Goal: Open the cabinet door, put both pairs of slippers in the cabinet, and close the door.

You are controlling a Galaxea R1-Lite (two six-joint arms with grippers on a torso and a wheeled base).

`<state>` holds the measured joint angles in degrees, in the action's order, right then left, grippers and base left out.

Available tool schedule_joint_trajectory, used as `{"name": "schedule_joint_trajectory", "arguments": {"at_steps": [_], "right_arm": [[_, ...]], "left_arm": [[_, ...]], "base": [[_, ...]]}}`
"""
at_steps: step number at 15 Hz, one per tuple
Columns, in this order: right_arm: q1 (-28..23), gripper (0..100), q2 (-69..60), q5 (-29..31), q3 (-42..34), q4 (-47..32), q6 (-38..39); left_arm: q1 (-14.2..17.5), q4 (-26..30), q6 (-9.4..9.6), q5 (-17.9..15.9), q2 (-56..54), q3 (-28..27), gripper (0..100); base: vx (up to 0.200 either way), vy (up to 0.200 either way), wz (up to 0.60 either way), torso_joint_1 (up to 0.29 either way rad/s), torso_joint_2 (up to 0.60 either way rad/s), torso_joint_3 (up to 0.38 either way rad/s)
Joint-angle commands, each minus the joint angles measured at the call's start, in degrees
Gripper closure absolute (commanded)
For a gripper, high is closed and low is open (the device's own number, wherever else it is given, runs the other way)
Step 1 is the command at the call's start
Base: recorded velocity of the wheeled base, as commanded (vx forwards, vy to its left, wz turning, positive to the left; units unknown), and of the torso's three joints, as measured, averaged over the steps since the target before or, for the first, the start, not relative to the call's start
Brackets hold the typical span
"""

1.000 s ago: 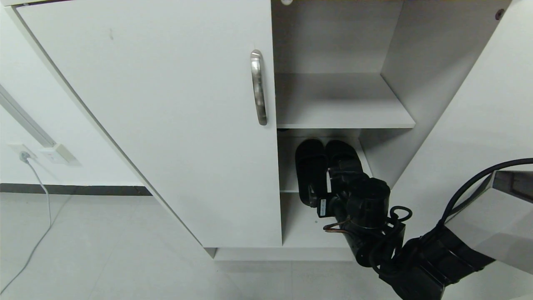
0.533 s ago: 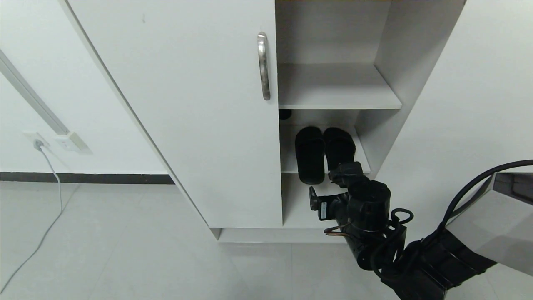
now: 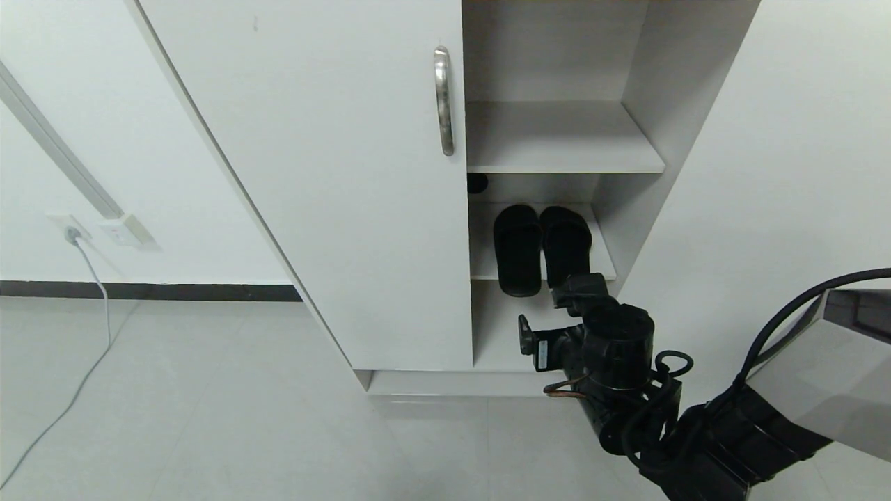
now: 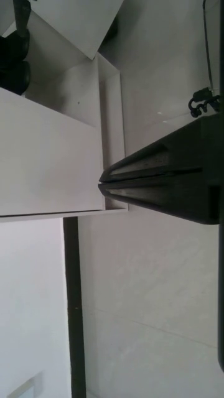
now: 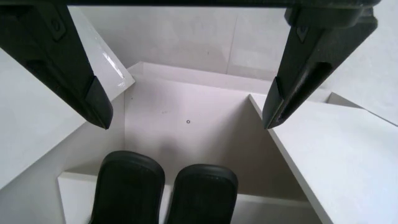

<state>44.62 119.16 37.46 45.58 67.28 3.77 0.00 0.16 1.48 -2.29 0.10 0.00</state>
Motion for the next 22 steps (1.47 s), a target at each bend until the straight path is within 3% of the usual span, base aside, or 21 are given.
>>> {"name": "schedule_joint_trajectory", "arguments": {"at_steps": [1, 10, 22], "right_arm": [[0.0, 0, -0.1, 0.0, -0.1, 0.6, -0.2], [0.0, 0, 0.0, 0.0, -1.0, 1.5, -0.8], [0.7, 0, -0.1, 0.2, -2.1, 2.1, -1.4]], "left_arm": [[0.0, 0.0, -0.07, 0.0, 0.0, 0.0, 100], [0.0, 0.0, -0.07, 0.0, 0.1, 0.0, 100], [0.0, 0.0, 0.11, 0.0, 0.1, 0.0, 100]], "base": [[0.0, 0.0, 0.0, 0.0, 0.0, 0.0], [0.0, 0.0, 0.0, 0.001, 0.0, 0.013], [0.0, 0.0, 0.0, 0.002, 0.0, 0.194]]}}
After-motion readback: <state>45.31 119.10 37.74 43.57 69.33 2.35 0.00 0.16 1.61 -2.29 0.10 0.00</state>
